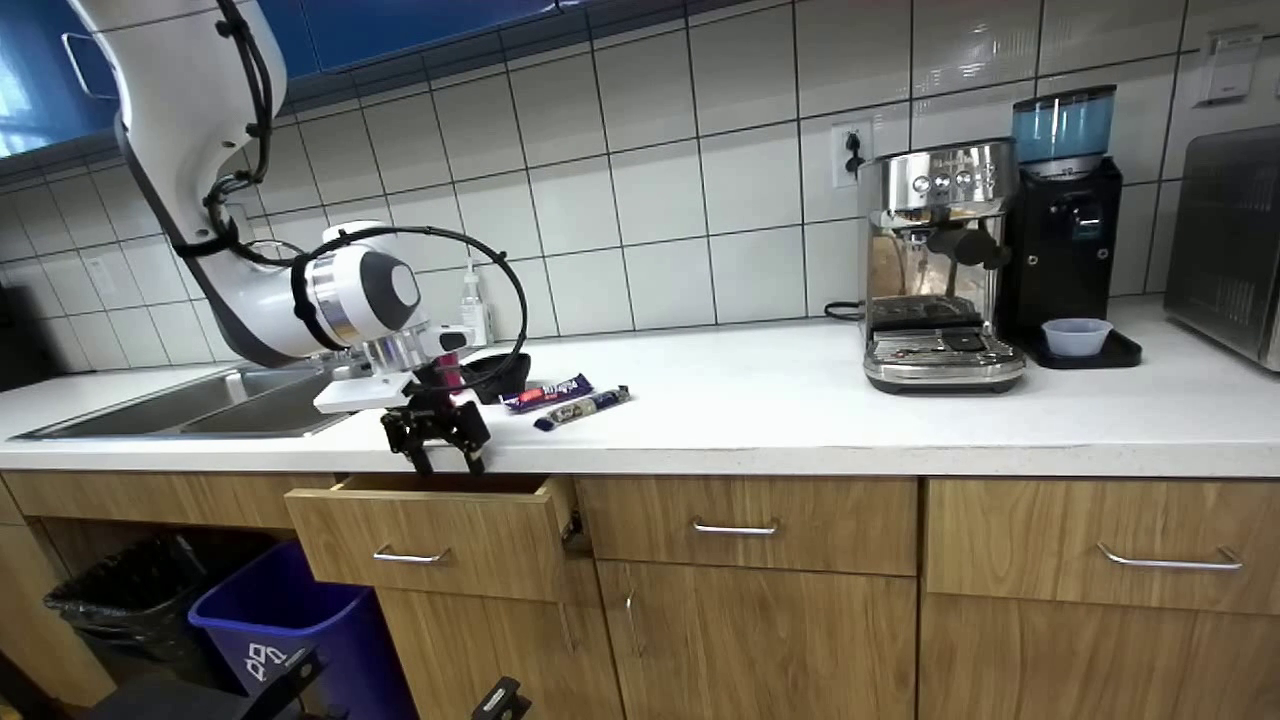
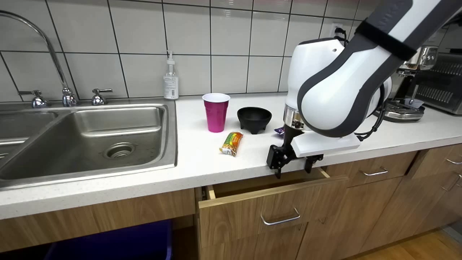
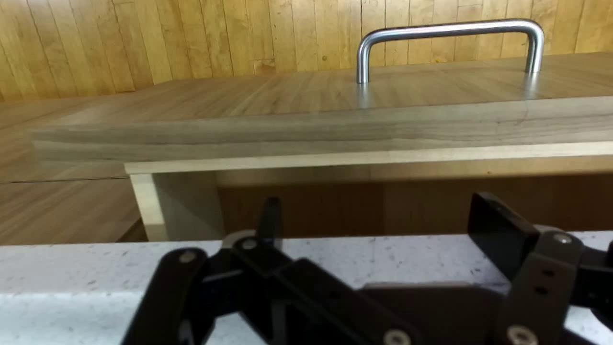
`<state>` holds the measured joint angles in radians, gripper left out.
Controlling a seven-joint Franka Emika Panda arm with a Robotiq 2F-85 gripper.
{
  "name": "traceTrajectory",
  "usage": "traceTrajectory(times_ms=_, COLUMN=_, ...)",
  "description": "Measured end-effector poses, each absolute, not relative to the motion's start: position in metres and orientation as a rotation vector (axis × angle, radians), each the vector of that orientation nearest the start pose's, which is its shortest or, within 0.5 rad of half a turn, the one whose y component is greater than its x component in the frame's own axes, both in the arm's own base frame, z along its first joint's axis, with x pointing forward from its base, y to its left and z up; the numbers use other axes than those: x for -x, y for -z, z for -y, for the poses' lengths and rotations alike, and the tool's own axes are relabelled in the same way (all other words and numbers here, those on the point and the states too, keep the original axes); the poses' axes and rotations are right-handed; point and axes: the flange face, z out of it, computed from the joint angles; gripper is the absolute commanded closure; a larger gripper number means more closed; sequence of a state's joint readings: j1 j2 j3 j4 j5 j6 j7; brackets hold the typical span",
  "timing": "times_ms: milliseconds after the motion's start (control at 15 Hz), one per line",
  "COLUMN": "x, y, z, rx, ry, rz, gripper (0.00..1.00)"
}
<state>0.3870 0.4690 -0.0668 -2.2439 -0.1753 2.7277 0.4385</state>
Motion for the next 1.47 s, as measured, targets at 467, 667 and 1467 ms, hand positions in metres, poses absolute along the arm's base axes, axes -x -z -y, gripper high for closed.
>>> traceTrajectory(times_ms=467, x=-0.499, y=-0.152, z=-0.185, rx=3.212, ry=0.136, rz=0.09, gripper=0.0)
traceTrajectory(times_ms=667, x=-0.496, y=-0.149, z=-0.184, rx=3.213, ry=0.13, rz=0.084, gripper=0.0)
traceTrajectory(times_ms=1467, x=-0.492, y=-0.143, z=-0.179, rx=3.219, ry=0.112, rz=0.07, gripper=0.0)
